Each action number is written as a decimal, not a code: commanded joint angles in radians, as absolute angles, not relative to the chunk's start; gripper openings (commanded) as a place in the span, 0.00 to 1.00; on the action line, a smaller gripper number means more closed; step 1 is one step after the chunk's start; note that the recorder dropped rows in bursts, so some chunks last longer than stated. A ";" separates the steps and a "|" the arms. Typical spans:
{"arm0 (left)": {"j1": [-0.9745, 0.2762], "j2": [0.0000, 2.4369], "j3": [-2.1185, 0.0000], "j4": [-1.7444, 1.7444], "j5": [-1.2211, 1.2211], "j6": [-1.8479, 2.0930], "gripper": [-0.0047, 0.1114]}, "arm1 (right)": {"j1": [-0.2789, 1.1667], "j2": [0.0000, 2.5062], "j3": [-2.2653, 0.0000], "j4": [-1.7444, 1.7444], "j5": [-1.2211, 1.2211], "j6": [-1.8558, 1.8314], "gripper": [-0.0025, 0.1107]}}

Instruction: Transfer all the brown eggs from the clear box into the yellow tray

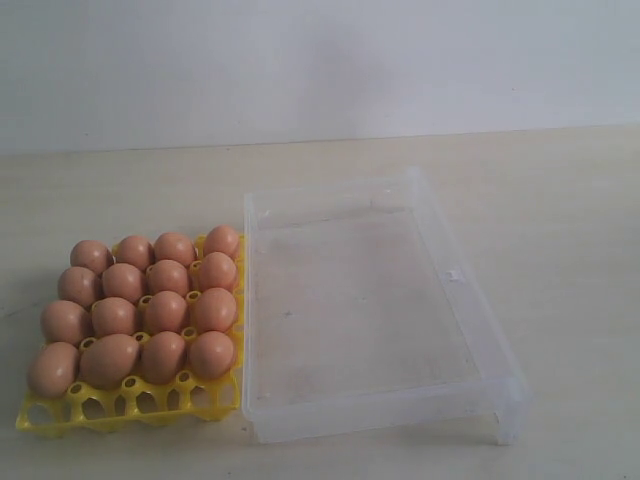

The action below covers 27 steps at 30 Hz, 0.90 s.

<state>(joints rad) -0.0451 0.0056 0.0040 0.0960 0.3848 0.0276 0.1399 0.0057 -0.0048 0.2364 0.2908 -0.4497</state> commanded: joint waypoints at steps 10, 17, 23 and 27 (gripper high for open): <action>-0.050 0.000 0.000 0.095 0.379 0.023 0.04 | 0.134 0.000 0.000 0.233 0.290 -0.443 0.02; -0.050 0.000 0.000 0.095 0.379 0.023 0.04 | 0.134 0.000 0.000 0.233 0.290 -0.443 0.02; -0.050 0.000 0.000 0.095 0.379 0.023 0.04 | 0.134 0.000 0.000 0.233 0.290 -0.441 0.02; -0.050 0.000 0.000 0.095 0.379 0.023 0.04 | 0.134 0.000 0.000 0.232 0.290 -0.409 0.02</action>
<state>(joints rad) -0.0451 0.0056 0.0040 0.0960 0.3848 0.0276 0.1399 0.0057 -0.0048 0.2364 0.2926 -0.4448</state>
